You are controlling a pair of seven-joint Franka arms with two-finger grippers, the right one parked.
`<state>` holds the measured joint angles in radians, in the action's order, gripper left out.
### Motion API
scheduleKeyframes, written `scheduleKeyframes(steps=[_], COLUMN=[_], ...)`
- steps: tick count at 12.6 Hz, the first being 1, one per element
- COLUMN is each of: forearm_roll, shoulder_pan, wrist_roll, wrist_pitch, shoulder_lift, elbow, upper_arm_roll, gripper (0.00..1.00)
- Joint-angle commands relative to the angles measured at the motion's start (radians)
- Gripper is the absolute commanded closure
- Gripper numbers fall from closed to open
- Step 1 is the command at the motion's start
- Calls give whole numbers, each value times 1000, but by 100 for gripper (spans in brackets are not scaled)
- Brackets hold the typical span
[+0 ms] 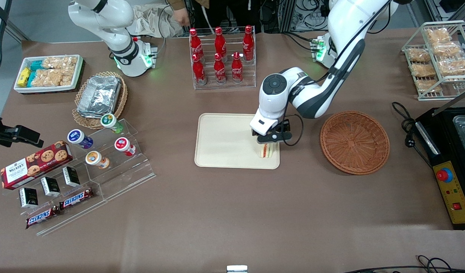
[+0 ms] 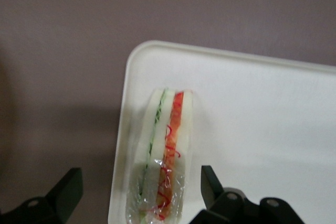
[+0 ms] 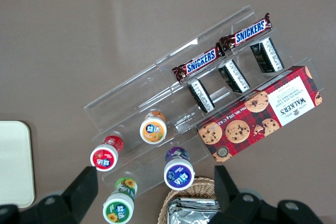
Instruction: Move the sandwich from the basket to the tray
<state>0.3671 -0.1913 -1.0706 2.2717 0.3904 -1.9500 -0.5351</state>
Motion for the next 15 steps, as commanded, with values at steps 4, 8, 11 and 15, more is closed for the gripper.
scheduleKeyframes(steps=[4, 8, 11, 15], forearm_roll=[-233, -388, -399, -392], shoulder_pan=[0, -2, 3, 131], wrist_roll=[15, 332, 617, 952], wrist_pitch=[-277, -547, -670, -727], shoulder_lift=[-235, -421, -485, -501], elbow=[189, 253, 280, 284], upper_arm_roll=[101, 340, 499, 549], gripper=[0, 0, 0, 0])
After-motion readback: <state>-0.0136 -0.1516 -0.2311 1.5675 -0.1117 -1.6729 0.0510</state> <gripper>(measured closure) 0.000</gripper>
